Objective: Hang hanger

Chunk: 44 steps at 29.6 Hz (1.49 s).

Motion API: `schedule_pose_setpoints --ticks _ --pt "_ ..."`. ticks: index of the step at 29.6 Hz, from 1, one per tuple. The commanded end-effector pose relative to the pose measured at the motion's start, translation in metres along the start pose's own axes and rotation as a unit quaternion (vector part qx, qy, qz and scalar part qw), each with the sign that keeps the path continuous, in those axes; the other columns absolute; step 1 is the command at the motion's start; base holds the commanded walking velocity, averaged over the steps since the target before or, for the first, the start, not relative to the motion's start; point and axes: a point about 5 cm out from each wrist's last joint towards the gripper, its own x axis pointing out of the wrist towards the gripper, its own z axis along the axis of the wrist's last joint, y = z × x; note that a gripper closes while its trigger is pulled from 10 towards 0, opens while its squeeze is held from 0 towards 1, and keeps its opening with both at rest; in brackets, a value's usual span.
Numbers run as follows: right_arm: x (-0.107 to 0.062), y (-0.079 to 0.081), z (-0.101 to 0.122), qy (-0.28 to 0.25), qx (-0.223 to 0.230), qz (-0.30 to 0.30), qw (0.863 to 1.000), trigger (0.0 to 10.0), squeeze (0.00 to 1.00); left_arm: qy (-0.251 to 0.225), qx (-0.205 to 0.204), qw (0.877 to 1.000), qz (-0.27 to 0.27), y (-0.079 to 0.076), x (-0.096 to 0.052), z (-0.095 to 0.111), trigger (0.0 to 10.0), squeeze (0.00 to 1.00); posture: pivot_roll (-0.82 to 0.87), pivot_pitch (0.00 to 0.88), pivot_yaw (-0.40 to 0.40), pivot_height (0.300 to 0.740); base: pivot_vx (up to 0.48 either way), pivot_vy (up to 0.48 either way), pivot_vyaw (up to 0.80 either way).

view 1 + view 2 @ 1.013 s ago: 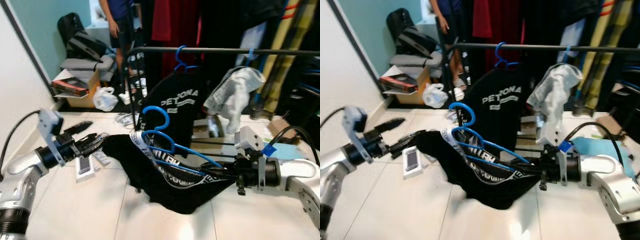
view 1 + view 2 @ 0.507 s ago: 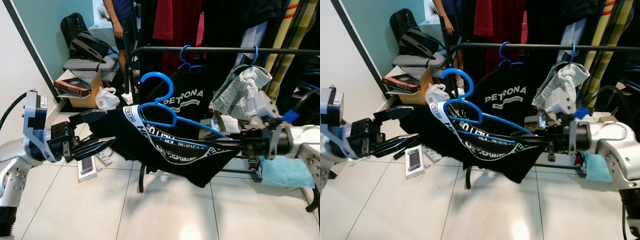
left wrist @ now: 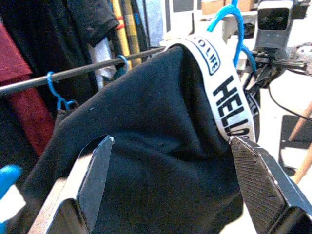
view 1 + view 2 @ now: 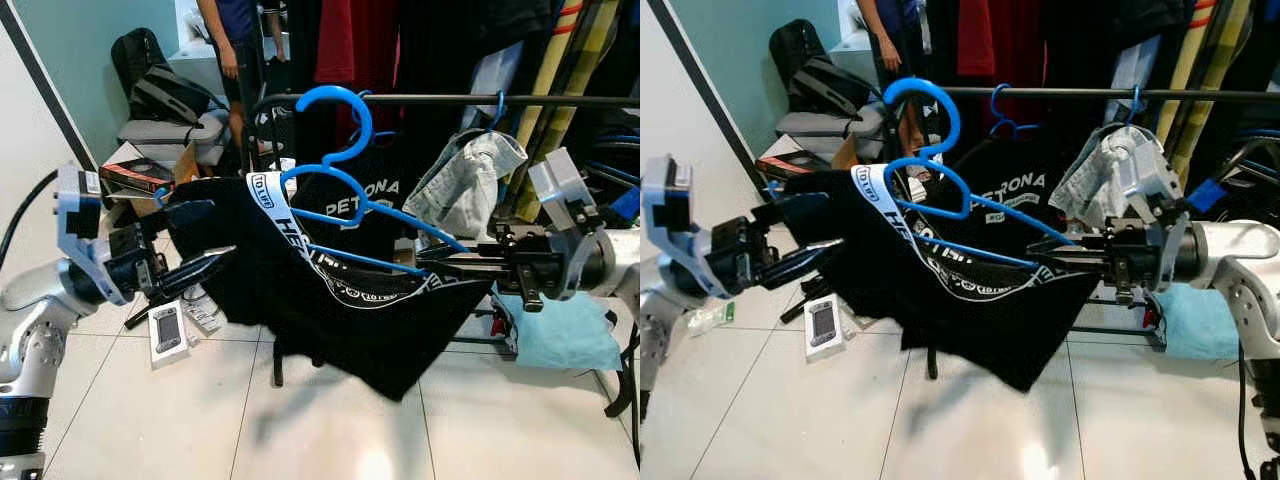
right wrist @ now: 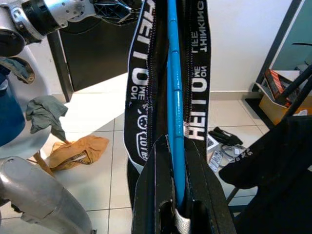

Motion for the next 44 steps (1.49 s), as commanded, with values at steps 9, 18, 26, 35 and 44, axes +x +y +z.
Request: schedule_pose_setpoints --ticks 9,18,26,35,44 --pt "-0.015 -0.008 0.017 -0.030 -0.018 -0.016 0.999 0.0 0.00 0.050 0.003 0.998 0.044 -0.002 -0.021 -0.008 10.0 0.00 -0.07 0.000 0.031 0.740 0.000 0.000 0.00" --pt "-0.022 -0.007 0.023 -0.032 -0.021 -0.011 0.999 0.0 0.00 0.039 -0.009 0.995 0.091 0.005 -0.030 -0.015 10.0 0.00 -0.08 0.000 0.030 0.740 0.000 0.000 0.00" --pt "-0.021 -0.004 0.026 -0.040 -0.021 0.004 0.999 0.0 0.00 0.041 -0.011 0.992 0.118 0.010 -0.030 -0.020 10.0 0.00 -0.09 0.000 0.036 0.740 0.000 0.000 0.00" --pt "-0.020 -0.002 0.030 -0.043 -0.018 0.015 0.999 0.0 0.00 0.015 -0.015 0.993 0.120 0.012 -0.025 -0.015 10.0 0.00 -0.09 0.000 0.037 0.740 0.000 0.000 0.00" --pt "-0.013 -0.002 0.026 -0.043 -0.011 0.022 0.999 0.0 0.00 -0.007 -0.021 0.996 0.084 0.006 -0.019 -0.008 0.0 0.00 -0.09 0.000 0.034 0.740 0.000 0.000 0.00"
